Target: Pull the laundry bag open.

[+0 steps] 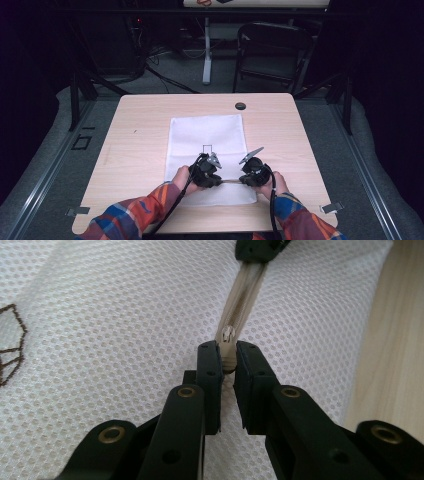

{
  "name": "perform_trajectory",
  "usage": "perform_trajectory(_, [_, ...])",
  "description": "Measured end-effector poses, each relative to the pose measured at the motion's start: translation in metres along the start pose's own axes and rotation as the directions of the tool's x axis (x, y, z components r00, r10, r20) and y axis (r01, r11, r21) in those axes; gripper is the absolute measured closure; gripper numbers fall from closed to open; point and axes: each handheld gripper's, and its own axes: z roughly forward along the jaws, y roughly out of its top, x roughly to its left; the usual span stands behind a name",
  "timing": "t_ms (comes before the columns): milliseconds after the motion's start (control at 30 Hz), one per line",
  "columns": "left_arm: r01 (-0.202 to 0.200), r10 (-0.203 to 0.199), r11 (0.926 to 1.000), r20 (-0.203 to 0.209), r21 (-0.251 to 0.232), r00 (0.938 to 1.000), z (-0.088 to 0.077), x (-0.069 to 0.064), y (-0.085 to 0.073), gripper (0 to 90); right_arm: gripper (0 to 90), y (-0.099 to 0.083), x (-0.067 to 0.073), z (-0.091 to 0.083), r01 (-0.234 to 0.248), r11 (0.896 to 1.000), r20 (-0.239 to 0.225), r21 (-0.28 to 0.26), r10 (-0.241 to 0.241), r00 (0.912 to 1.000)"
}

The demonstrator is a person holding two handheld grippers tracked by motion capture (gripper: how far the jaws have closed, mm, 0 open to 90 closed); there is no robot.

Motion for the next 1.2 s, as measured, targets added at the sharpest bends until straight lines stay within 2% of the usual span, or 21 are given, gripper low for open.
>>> perform_trajectory(100, [0.008, -0.008, 0.9999, -0.002, -0.010, 1.0000, -0.002, 0.001, -0.002, 81.8, 90.0, 0.000, 0.000, 0.000, -0.002, 1.000, 0.001, 0.000, 0.002, 1.0000])
perform_trajectory(167, [-0.002, 0.002, 1.0000, -0.011, 0.002, 0.9999, -0.004, -0.001, -0.003, 81.8, 90.0, 0.000, 0.000, 0.000, -0.003, 1.000, 0.000, 0.000, 0.003, 1.0000])
perform_trajectory(533, [0.027, -0.027, 0.9996, 0.002, -0.007, 0.9996, -0.010, 0.005, -0.013, 81.6, 90.0, -0.001, 0.000, 0.000, -0.015, 1.000, -0.004, -0.010, 0.015, 0.9999])
perform_trajectory(600, [0.023, -0.023, 0.9997, -0.010, 0.007, 0.9997, -0.011, 0.005, -0.014, 81.6, 90.0, -0.001, 0.000, 0.000, -0.017, 1.000, -0.005, -0.011, 0.017, 0.9998])
perform_trajectory(633, [0.034, -0.034, 0.9994, -0.008, -0.008, 0.9994, -0.012, 0.005, -0.015, 81.6, 90.0, -0.001, 0.000, 0.000, -0.017, 1.000, -0.005, -0.011, 0.017, 0.9998])
perform_trajectory(733, [0.036, -0.036, 0.9993, -0.001, -0.008, 0.9993, -0.016, 0.007, -0.018, 81.6, 90.0, -0.001, -0.001, 0.000, -0.011, 1.000, -0.001, -0.003, 0.011, 0.9999])
perform_trajectory(933, [0.046, -0.046, 0.9989, -0.015, 0.009, 0.9988, -0.017, 0.009, -0.021, 81.6, 90.0, -0.001, -0.001, 0.000, -0.012, 1.000, 0.000, -0.004, 0.012, 0.9999])
perform_trajectory(1033, [0.078, -0.078, 0.9969, -0.032, -0.003, 0.9964, -0.024, 0.016, -0.029, 81.6, 90.0, -0.002, -0.002, -0.001, -0.007, 1.000, 0.009, 0.004, 0.007, 0.9999])
perform_trajectory(1100, [0.104, -0.104, 0.9945, -0.017, -0.007, 0.9944, -0.030, 0.020, -0.036, 81.6, 90.0, -0.003, -0.005, -0.002, -0.019, 1.000, 0.002, 0.003, 0.019, 0.9998])
perform_trajectory(1133, [0.093, -0.093, 0.9956, -0.033, -0.003, 0.9951, -0.031, 0.019, -0.037, 81.5, 90.0, -0.003, -0.005, -0.002, -0.019, 1.000, 0.000, 0.004, 0.019, 0.9998])
perform_trajectory(1200, [0.100, -0.100, 0.9950, -0.027, 0.001, 0.9946, -0.032, 0.018, -0.040, 81.5, 90.0, -0.002, -0.003, -0.002, -0.010, 1.000, 0.011, 0.007, 0.010, 0.9999])
